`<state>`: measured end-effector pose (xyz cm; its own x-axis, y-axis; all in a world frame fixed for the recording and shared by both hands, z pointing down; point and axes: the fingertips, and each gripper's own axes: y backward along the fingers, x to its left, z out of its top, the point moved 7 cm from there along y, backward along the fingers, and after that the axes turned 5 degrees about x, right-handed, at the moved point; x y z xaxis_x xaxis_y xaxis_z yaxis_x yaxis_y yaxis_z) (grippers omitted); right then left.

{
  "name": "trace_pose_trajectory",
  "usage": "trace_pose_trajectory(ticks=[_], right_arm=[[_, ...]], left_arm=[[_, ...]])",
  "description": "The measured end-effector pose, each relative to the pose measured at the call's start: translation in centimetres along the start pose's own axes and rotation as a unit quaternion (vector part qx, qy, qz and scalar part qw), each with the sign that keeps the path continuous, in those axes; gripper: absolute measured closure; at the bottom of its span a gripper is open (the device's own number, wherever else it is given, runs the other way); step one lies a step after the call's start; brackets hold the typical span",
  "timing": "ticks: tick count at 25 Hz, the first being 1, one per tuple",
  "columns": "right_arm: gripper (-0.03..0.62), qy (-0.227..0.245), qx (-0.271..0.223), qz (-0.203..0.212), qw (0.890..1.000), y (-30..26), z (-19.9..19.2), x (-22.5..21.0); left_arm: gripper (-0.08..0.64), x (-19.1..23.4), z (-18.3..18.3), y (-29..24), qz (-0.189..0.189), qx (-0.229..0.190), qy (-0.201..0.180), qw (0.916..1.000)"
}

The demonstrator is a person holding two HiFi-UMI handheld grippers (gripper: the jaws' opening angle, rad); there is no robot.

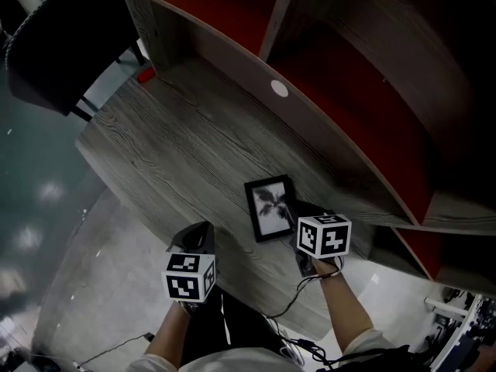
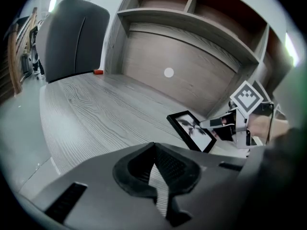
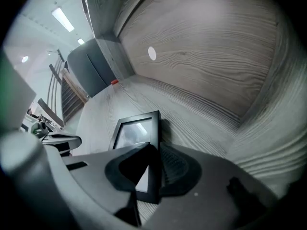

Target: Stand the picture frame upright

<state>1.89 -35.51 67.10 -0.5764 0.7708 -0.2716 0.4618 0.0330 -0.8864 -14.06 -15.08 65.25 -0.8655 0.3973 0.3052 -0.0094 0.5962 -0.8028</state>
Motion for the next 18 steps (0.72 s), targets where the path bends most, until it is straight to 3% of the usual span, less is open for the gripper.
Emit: trace_pose_trajectory(ticks=[18], right_arm=[[0.511,-0.045,-0.108,-0.035,0.992,7.3,-2.0,4.0]], left_arm=[[0.548,-0.7,0.5,4.9,-0.004,-0.033,-0.016,0.9993]])
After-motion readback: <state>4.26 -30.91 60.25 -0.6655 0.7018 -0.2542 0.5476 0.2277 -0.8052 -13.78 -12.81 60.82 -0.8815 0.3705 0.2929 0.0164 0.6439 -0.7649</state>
